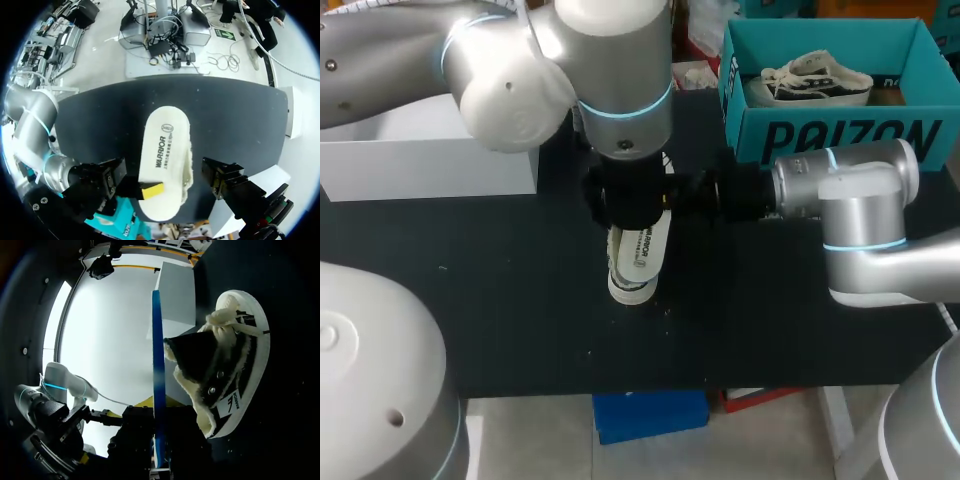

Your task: Take the shoe out of the shoebox, open the shoe tongue, remove and reinsert the insole, then place the shoe into the shoebox

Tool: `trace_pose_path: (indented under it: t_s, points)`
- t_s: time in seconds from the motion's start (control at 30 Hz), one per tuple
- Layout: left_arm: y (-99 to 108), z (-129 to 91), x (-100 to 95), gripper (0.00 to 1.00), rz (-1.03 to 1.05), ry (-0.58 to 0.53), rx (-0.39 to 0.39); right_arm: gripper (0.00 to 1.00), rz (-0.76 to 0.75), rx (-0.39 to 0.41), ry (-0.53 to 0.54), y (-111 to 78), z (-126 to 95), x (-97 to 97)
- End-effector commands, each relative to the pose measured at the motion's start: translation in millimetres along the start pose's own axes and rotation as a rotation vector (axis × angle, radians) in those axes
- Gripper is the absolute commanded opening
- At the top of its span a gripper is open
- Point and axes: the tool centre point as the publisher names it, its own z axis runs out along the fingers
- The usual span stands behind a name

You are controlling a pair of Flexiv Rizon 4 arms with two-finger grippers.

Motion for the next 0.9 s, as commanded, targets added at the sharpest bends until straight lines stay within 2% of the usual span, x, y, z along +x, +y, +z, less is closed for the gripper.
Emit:
trace_pose_path:
  t_s: [0.03,0.17,0.5,0.57,0.6,0.9]
  points:
    - [-6.1,2.4,18.3,1.0,-0.004,-0.107,-0.021,0.0,0.0,-0.004,-0.002,-0.8,1.2,0.1]
    - [-6.9,0.2,21.9,1.0,0.015,-0.213,-0.034,0.0,0.0,-0.004,-0.002,-0.8,1.2,0.1]
    - [-0.7,2.9,32.6,1.0,-0.03,-0.437,0.003,0.0,0.0,-0.004,-0.002,-0.8,1.2,0.1]
    - [0.3,2.4,34.1,1.0,-0.031,-0.431,-0.017,0.0,0.0,-0.004,-0.002,-0.8,1.2,0.1]
    - [0.9,1.5,33.8,1.0,-0.016,-0.347,-0.035,0.0,0.0,-0.004,-0.002,-0.8,1.2,0.1]
    - [0.9,1.5,33.8,1.0,-0.016,-0.347,-0.035,0.0,0.0,-0.004,-0.002,-0.8,1.2,0.1]
